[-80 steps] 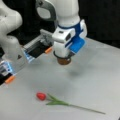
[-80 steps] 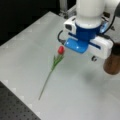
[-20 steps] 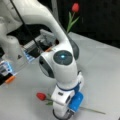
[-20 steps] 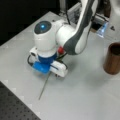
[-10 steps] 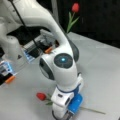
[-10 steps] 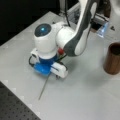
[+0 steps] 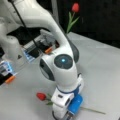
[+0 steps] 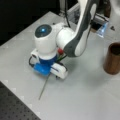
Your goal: Flower insertion into a vase
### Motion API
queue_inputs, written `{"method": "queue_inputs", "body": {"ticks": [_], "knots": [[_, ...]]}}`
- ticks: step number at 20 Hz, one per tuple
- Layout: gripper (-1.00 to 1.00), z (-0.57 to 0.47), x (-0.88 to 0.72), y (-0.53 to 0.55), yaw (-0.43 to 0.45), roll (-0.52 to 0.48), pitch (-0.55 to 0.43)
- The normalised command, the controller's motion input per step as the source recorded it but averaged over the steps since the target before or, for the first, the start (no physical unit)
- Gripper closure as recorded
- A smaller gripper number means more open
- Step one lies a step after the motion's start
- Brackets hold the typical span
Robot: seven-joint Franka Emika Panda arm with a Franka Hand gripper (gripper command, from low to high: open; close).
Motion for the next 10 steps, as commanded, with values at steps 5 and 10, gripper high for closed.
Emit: {"method": "queue_inputs", "body": {"ticks": [5,10], "knots": [[1.00,-0.12,-0.04,0.07,0.025,-0.064,-0.044],[1.00,-0.11,-0.07,0.11,0.055,-0.070,-0.044]]}}
